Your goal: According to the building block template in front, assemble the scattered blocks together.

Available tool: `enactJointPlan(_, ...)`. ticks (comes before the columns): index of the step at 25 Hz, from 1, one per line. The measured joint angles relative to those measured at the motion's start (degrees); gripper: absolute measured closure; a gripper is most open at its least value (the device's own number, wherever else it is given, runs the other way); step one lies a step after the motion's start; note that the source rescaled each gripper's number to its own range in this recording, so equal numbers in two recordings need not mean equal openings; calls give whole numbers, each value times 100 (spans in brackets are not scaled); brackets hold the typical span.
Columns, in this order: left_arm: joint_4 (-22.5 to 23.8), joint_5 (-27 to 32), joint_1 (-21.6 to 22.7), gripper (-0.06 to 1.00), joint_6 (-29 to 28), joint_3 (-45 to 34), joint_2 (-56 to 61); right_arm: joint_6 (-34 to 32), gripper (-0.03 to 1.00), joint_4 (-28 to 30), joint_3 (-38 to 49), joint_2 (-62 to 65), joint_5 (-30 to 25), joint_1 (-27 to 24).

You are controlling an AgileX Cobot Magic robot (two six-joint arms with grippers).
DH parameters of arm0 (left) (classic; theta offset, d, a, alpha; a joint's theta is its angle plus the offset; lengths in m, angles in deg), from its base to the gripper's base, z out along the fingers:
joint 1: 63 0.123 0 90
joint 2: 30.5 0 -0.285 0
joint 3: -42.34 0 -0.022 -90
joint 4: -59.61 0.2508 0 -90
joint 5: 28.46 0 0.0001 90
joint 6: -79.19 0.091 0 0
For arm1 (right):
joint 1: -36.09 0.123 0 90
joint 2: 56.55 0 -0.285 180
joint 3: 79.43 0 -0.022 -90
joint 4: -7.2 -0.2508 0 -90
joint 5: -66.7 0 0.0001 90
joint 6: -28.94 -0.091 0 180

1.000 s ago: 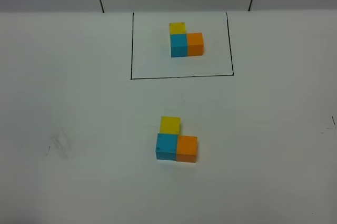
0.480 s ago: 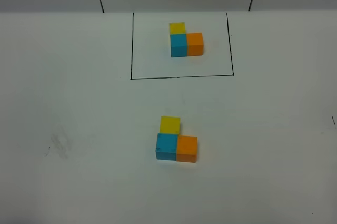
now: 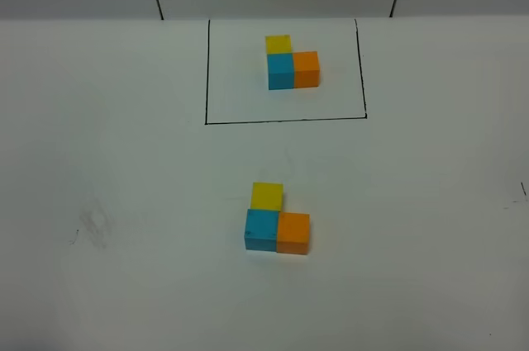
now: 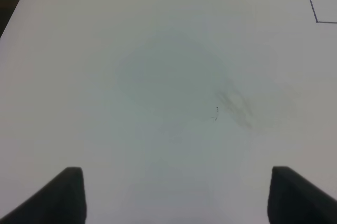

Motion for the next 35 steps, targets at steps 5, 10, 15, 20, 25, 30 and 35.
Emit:
enactJointPlan(5, 0, 0, 0, 35, 5, 0, 0, -238, 96, 192, 0, 0, 5, 0)
enactJointPlan(10, 0, 0, 0, 35, 5, 0, 0, -289, 96, 206, 0, 0, 5, 0)
enactJointPlan(15, 0, 0, 0, 35, 5, 0, 0, -293, 96, 206, 0, 0, 5, 0)
enactJointPlan(20, 0, 0, 0, 35, 5, 0, 0, -293, 96, 208, 0, 0, 5, 0)
enactJointPlan(25, 0, 0, 0, 35, 5, 0, 0, -293, 96, 208, 0, 0, 5, 0)
enactJointPlan(30, 0, 0, 0, 35, 5, 0, 0, -293, 96, 208, 0, 0, 5, 0)
enactJointPlan(35, 0, 0, 0, 35, 5, 0, 0, -299, 96, 208, 0, 0, 5, 0)
